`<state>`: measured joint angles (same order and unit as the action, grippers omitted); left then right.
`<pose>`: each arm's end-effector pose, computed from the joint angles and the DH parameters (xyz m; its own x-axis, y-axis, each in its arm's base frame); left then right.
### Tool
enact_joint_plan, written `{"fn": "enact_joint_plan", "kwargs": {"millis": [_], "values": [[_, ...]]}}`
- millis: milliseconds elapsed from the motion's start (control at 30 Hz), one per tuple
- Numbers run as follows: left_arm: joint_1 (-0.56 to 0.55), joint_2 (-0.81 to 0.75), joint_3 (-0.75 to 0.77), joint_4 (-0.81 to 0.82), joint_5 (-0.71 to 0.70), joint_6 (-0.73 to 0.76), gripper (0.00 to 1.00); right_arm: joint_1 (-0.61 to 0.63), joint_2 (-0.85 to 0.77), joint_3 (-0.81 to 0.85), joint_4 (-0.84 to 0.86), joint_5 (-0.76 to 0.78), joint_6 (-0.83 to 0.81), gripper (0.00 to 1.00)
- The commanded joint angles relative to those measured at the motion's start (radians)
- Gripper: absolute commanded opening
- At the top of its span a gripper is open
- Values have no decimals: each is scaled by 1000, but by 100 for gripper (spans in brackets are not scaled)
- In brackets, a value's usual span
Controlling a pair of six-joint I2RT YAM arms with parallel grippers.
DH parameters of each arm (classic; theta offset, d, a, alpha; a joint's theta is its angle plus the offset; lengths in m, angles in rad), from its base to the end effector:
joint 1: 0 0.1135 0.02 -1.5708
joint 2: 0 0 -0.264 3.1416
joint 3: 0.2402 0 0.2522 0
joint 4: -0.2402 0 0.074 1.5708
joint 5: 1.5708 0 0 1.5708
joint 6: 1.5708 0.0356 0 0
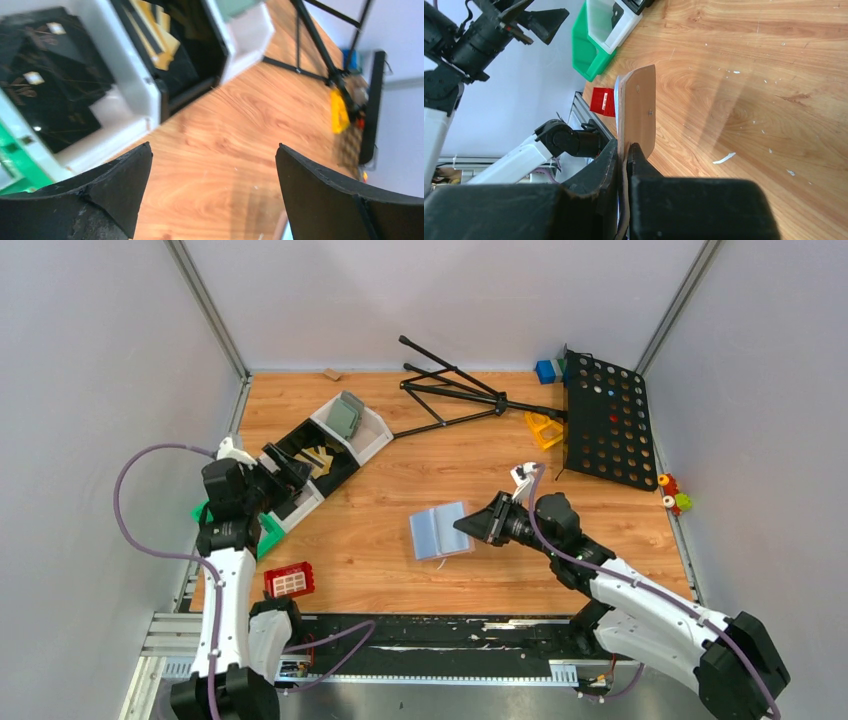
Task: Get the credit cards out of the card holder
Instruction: Place the credit card in the storage box, then remove the credit card from the card holder.
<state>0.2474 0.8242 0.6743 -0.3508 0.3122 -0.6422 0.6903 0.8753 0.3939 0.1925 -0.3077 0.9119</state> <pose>0.1835 0.0351 0.2782 -0.3896 -0.6863 -0.6142 -0.2562 0.7213 -0.6435 0.1467 0.1352 0.2252 -0.7913 0.3238 -0.5186 -0.3349 0.4802 0.8107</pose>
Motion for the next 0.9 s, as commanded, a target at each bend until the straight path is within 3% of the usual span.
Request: {"fn": "enact_joint_plan", "kwargs": {"millis": [0,333,600,633,867], "values": [[-57,-86,-31,-38,146,-35,100,-4,30,32,145,-8,54,0],[-292,-177,-162,81,308,-110,100,-4,75,-3,286,-2,149,0],[-439,-168,-308,371,404,-260,98,-4,112,-30,401,-11,234,0],[-470,-162,-352,476,425,-319,98,-4,135,-34,441,-24,272,0],[-534,-176,-413,652,430,-428,98,-5,180,-55,553,-61,369,0]]}}
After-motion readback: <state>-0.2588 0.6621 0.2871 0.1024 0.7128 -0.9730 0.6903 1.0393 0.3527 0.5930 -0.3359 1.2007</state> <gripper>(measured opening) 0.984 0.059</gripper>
